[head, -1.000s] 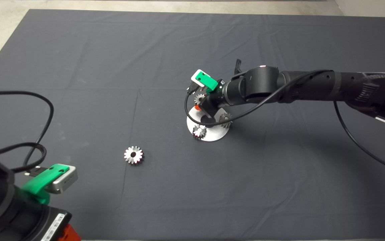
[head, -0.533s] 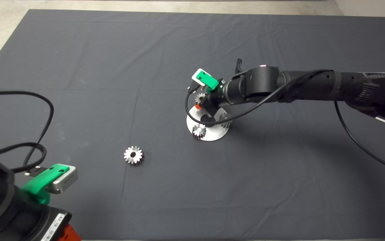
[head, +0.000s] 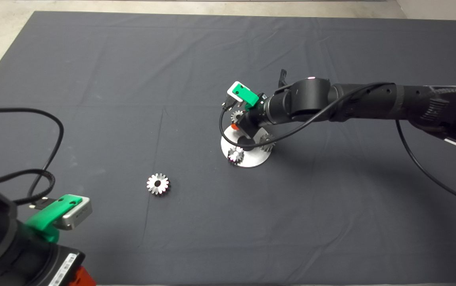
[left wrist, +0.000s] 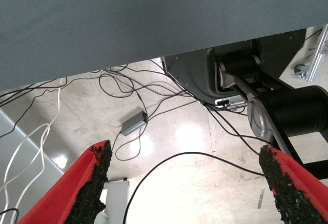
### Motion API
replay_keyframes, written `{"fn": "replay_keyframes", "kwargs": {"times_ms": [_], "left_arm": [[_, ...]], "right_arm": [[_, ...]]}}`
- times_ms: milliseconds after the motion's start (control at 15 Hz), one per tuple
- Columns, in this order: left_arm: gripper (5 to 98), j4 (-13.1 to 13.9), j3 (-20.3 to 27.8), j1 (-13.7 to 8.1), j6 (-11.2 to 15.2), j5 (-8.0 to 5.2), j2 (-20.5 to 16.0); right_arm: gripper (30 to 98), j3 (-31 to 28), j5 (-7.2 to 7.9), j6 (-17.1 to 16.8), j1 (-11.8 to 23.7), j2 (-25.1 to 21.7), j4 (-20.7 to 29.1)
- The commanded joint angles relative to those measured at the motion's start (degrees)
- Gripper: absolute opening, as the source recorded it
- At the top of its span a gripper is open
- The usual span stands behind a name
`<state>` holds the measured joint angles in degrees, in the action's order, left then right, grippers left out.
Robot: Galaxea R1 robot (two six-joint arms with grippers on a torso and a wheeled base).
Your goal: Remove an incorrectly installed larger gear and replace it with the correct smaller gear
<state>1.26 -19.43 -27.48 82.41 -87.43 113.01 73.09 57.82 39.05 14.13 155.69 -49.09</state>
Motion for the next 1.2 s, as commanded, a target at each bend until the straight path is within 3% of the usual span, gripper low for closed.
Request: {"fn": "replay_keyframes", "kwargs": {"times_ms": [0,1133], "left_arm": [[73.3,0.62,0.81,-0.12,-0.14,-0.20,-0.19],[73.3,0.68,0.81,0.23,-0.76,0.07,0.07]], "right_arm": [[38.4,0.45,0.10,0.24,0.83,-0.44,-2.50],[38.3,-0.25,0.45,0.86,0.90,-0.86,-2.32]]}}
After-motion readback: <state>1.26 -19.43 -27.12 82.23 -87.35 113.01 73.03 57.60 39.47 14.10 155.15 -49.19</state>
